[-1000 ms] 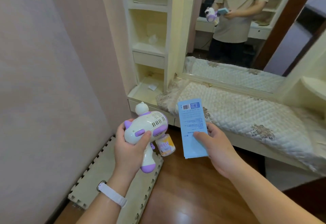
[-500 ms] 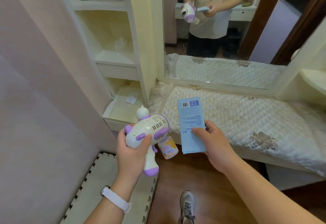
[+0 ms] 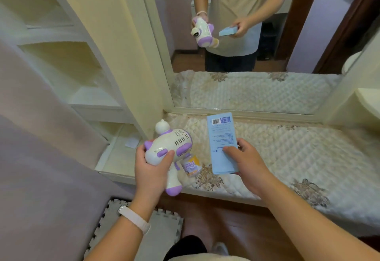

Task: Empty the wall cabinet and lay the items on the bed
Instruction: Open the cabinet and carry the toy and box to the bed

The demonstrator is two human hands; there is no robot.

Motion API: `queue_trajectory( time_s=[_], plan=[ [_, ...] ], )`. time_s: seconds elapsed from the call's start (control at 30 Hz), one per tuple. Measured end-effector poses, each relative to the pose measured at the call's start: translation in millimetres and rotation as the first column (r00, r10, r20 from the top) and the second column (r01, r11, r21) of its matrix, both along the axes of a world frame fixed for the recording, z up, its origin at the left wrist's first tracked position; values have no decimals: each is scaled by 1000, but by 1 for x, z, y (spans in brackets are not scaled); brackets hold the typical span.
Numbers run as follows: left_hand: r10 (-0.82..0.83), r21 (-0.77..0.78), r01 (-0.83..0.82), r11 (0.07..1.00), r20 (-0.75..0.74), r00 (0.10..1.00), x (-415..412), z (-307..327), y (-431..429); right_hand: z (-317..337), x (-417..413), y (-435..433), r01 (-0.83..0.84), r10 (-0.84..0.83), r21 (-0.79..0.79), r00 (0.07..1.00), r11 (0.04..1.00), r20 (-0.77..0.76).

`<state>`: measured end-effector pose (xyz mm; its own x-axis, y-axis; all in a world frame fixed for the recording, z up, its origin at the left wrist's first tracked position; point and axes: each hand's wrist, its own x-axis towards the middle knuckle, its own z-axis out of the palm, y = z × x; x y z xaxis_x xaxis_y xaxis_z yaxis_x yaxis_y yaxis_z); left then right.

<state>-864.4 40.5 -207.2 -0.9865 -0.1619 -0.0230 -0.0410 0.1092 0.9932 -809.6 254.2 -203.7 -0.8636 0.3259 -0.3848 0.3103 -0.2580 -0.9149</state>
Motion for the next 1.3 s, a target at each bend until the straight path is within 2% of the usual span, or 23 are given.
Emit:
queue_trajectory(
  time_s=[0.27, 0.63, 0.83, 1.0, 1.17, 1.3],
  plan=[
    [30, -104, -26, 994, 33, 999, -61, -27, 16, -26, -57, 23, -28, 26, 23, 996, 999, 86],
    [5, 15, -8, 1000, 157, 988, -165, -93, 26, -87, -148, 26, -128, 72, 133, 929, 983, 363],
    [-40, -29, 45, 999, 161, 986, -214, -131, 30, -125, -192, 25, -138, 67, 112, 870, 984, 488],
    [-98, -54, 106, 993, 137, 986, -235, -140, 40, -149, -220, 21, -30, -4, 55, 845, 998, 535],
    [-131, -7, 132, 991, 107, 986, -252, -151, 49, -164, -241, 22, -49, 20, 38, 832, 998, 555],
    [-92, 11, 92, 996, 119, 989, -266, -161, 57, -175, -251, 30, -76, 48, 27, 832, 997, 553]
  ],
)
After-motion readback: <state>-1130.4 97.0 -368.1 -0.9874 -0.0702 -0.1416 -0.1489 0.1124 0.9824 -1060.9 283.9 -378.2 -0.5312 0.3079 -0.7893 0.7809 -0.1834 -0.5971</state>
